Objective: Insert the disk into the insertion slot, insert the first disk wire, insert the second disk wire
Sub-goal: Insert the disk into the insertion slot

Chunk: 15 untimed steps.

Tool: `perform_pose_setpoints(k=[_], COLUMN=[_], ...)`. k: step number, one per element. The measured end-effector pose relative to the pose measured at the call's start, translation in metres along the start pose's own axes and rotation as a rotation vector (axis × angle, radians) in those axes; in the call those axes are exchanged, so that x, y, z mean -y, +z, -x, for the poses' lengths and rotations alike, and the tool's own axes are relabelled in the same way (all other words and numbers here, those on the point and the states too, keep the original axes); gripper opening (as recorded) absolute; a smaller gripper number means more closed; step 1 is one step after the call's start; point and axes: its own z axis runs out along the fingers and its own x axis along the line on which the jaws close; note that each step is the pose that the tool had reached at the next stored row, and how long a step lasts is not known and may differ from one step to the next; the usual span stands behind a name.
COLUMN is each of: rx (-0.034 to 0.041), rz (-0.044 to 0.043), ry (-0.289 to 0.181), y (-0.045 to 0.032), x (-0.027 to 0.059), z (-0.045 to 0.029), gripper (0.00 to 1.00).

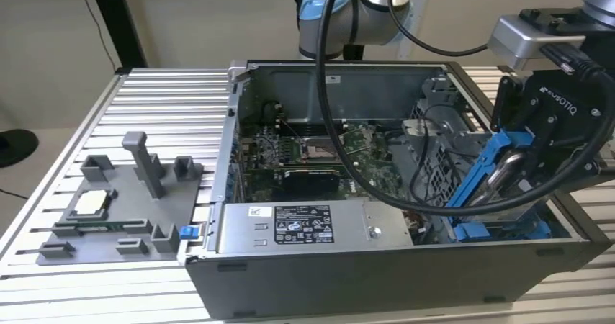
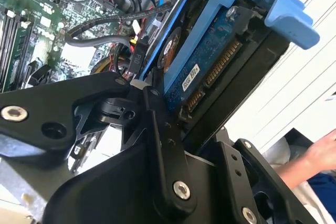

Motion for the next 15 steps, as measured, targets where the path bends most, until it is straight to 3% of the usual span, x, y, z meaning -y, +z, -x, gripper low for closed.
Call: perform_pose_setpoints(k=[1,7,15], rx=[-0.0001,0.0003,0.0002], rz=[0.0001,0.0002,0.0002], ry=[0.000,0.000,0.000], y=[0.0000,-0.0011,-0.0145], x=[0.0000,-0.0001,-0.0006], z=[0.0000,0.0000,0.0001], gripper=[1.00,1.00,1.00])
